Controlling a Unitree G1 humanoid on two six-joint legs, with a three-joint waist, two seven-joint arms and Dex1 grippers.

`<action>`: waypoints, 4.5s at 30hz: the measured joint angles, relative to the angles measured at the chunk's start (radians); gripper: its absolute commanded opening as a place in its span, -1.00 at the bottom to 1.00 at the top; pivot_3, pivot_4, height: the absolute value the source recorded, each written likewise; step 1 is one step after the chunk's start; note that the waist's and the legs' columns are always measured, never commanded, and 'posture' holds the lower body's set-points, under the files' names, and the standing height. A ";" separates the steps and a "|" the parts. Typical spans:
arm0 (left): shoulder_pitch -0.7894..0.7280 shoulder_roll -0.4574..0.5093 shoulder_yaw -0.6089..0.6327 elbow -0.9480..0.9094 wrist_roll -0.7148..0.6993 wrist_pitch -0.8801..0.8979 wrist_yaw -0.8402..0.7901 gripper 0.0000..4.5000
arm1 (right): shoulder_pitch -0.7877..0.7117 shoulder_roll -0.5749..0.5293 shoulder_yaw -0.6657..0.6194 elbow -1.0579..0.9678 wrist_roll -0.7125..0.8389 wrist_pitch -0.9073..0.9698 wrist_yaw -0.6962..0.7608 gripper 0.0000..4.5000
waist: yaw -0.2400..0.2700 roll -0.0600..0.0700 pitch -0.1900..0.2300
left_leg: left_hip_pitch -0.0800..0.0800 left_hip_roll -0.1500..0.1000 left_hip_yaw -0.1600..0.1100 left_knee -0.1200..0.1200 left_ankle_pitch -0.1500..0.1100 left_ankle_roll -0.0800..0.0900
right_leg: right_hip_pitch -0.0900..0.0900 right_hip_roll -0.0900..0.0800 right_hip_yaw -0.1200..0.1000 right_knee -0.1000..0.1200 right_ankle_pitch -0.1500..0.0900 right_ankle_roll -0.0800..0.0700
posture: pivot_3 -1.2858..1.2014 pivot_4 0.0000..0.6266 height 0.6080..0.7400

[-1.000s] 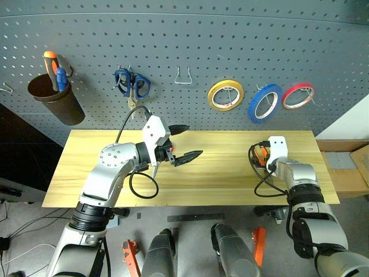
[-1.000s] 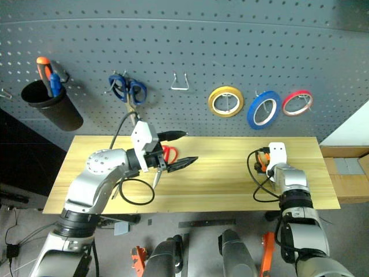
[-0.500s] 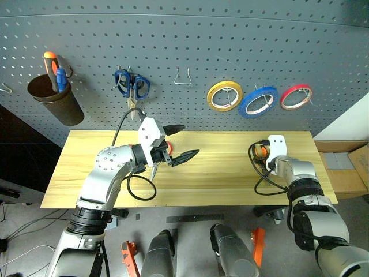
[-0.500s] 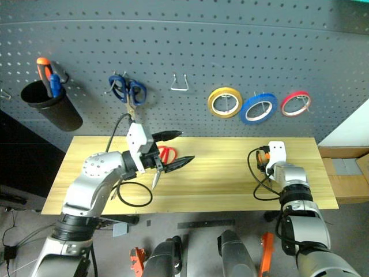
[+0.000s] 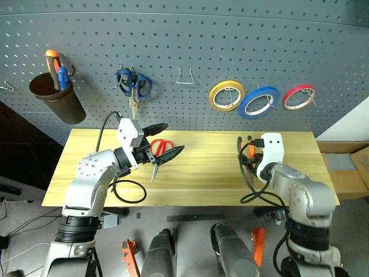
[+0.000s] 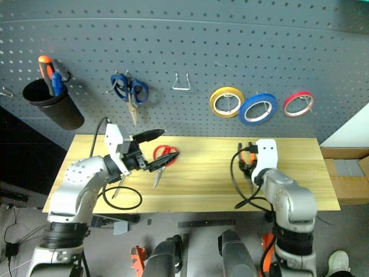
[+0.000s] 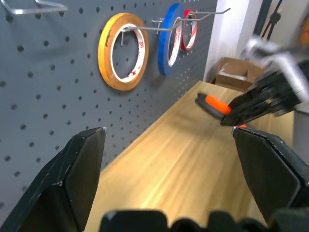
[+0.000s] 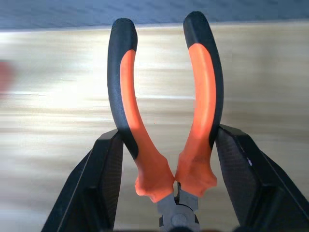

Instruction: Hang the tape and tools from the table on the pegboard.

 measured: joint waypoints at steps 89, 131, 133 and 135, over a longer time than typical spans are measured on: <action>-0.023 0.039 0.139 -0.081 -0.102 0.055 0.125 1.00 | -0.711 0.076 0.195 1.317 -0.351 -1.368 -0.122 0.64 | 0.071 -0.009 -0.057 | 0.003 -0.003 -0.007 0.002 0.008 -0.005 | 0.001 -0.002 -0.009 0.013 0.003 -0.005 | 0.04 -0.49 1.00; 0.013 -0.103 -0.077 0.160 0.254 0.415 0.577 1.00 | -0.121 -0.274 0.419 0.140 0.140 -0.306 0.345 0.99 | 0.056 -0.008 -0.058 | 0.003 -0.001 -0.009 0.002 0.009 -0.004 | 0.002 0.002 -0.010 0.010 0.004 -0.008 | 0.00 -0.35 1.00; -0.025 -0.133 -0.094 0.229 0.274 0.433 0.595 1.00 | -0.122 -0.260 0.422 0.139 0.139 -0.301 0.329 0.99 | 0.056 -0.008 -0.058 | 0.003 -0.001 -0.009 0.002 0.009 -0.004 | 0.002 0.002 -0.010 0.010 0.004 -0.008 | 0.00 -0.34 1.00; -0.061 -0.160 -0.109 0.288 0.288 0.443 0.611 1.00 | -0.124 -0.250 0.423 0.139 0.133 -0.296 0.320 0.99 | 0.058 -0.009 -0.058 | 0.003 -0.001 -0.009 0.002 0.009 -0.004 | 0.002 0.002 -0.011 0.009 0.004 -0.008 | -0.01 -0.33 1.00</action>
